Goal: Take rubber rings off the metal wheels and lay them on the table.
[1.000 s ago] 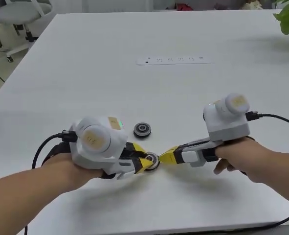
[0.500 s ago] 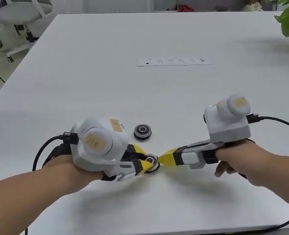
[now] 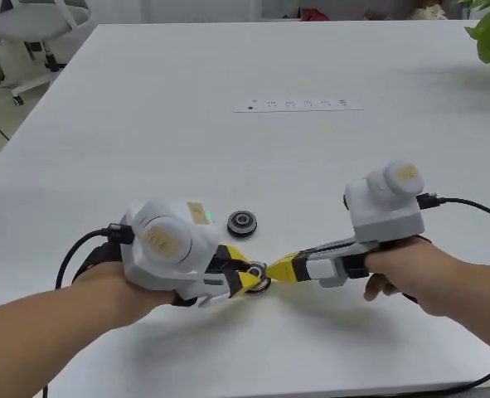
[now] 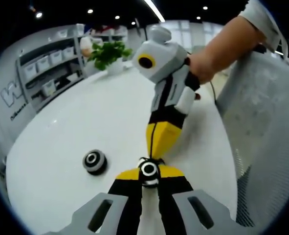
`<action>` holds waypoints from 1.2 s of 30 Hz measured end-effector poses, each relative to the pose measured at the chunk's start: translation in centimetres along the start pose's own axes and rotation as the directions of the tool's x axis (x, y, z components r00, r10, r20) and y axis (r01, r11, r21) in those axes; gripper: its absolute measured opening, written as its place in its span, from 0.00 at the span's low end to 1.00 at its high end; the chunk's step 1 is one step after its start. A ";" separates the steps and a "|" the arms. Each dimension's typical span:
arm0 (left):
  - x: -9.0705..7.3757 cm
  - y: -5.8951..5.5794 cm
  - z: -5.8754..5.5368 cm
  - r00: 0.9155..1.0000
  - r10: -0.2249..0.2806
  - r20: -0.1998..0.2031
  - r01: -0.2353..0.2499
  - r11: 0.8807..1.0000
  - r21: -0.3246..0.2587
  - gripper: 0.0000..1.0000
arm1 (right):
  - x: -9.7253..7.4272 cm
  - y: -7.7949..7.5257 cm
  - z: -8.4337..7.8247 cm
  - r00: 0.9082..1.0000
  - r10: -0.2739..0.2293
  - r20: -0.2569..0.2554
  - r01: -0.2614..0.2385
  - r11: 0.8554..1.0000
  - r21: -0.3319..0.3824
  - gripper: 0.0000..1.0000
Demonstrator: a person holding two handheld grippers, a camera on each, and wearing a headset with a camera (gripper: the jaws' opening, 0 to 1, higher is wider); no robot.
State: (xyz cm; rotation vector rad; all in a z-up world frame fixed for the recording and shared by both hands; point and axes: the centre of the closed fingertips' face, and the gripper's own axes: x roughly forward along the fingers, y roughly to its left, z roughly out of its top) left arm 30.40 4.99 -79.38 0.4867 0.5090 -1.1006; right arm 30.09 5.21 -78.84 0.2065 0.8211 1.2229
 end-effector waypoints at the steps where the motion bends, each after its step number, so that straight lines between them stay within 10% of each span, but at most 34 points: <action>1: 0.0 0.0 0.0 1.000 0.000 0.000 0.000 1.000 0.001 0.10 | 0.1 0.2 0.1 1.000 0.005 0.001 -0.005 1.000 -0.002 0.00; 36: -0.1 0.0 0.0 1.000 -0.012 0.028 0.012 1.000 -0.008 0.11 | 0.1 1.7 0.3 0.995 0.089 0.039 -0.091 0.995 0.051 0.00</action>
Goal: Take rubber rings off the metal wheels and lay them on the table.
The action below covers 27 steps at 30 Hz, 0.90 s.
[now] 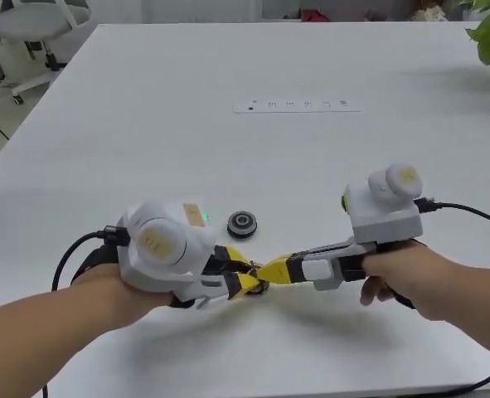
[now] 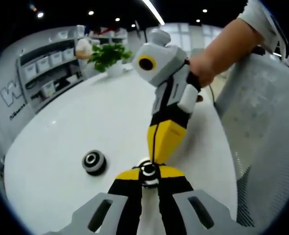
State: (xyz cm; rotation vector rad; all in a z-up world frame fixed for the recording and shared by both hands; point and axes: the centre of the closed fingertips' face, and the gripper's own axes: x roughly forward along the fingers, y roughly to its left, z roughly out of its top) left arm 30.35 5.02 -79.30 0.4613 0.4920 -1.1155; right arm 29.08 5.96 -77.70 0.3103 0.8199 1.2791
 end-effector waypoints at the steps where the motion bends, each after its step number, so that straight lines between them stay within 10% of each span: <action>1: 0.0 0.0 0.0 1.000 0.000 0.000 0.000 1.000 0.000 0.11 | 0.0 0.1 0.0 1.000 0.001 -0.001 -0.001 1.000 -0.001 0.00; 27: 0.0 -0.1 0.1 1.000 -0.010 0.014 0.010 1.000 0.007 0.11 | 0.1 0.3 0.4 0.999 0.038 0.027 -0.039 0.998 0.056 0.00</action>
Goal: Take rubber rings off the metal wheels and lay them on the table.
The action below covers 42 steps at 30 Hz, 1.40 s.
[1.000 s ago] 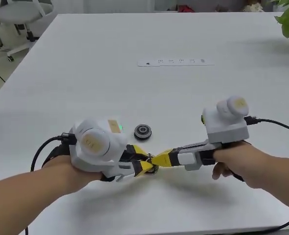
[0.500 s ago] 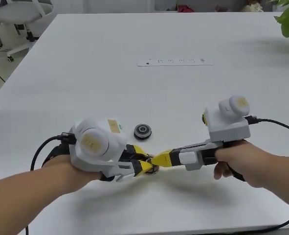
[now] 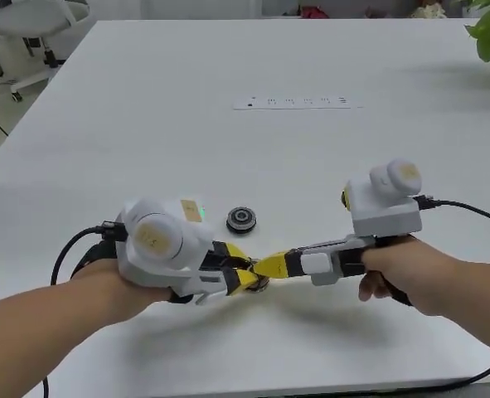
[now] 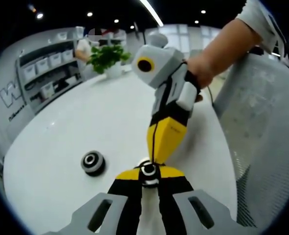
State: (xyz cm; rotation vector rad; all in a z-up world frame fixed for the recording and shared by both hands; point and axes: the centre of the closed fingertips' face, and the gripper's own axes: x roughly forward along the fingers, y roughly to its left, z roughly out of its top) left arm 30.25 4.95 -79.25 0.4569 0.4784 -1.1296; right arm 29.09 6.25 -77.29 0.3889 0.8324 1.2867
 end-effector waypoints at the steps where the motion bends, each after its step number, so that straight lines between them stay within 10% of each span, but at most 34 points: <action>1: 0.0 0.0 0.0 1.000 0.000 0.001 0.000 1.000 0.000 0.11 | 0.0 0.1 0.0 1.000 0.004 0.002 -0.004 1.000 0.009 0.00; 8: 0.0 0.0 0.0 1.000 -0.003 0.011 0.003 1.000 -0.001 0.11 | 0.2 1.0 0.0 0.999 0.050 0.010 -0.050 0.998 0.040 0.00; 42: -2.0 -0.4 0.7 0.996 -0.029 0.087 0.031 0.999 -0.030 0.28 | 0.1 -1.5 0.2 0.998 -0.051 0.019 0.051 0.998 0.028 0.00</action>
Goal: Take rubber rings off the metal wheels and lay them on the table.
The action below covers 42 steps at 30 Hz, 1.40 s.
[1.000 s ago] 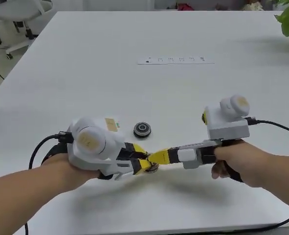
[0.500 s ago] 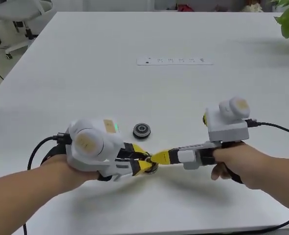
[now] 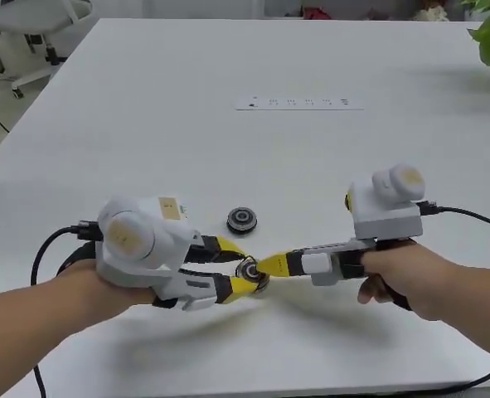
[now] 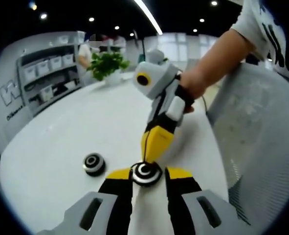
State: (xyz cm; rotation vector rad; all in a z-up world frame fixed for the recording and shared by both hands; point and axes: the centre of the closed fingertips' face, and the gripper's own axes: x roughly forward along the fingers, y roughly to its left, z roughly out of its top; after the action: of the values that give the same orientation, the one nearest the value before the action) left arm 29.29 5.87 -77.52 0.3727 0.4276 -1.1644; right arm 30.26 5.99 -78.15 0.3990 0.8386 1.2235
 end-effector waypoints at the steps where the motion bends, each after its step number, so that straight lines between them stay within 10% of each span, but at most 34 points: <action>1: -0.1 0.0 0.0 1.000 0.002 0.002 -0.002 1.000 -0.001 0.30 | 0.0 0.1 0.0 1.000 0.002 0.000 -0.002 1.000 -0.002 0.00; 42: -5.8 0.4 -0.4 0.991 0.082 0.103 -0.067 0.988 -0.141 0.73 | 0.9 2.4 0.9 0.998 0.063 0.010 -0.063 0.998 -0.005 0.00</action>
State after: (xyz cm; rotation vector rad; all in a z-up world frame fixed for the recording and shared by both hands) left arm 27.74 10.83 -74.90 0.2030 0.3932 -1.0707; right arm 29.48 7.80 -76.23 0.4301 0.8196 1.2810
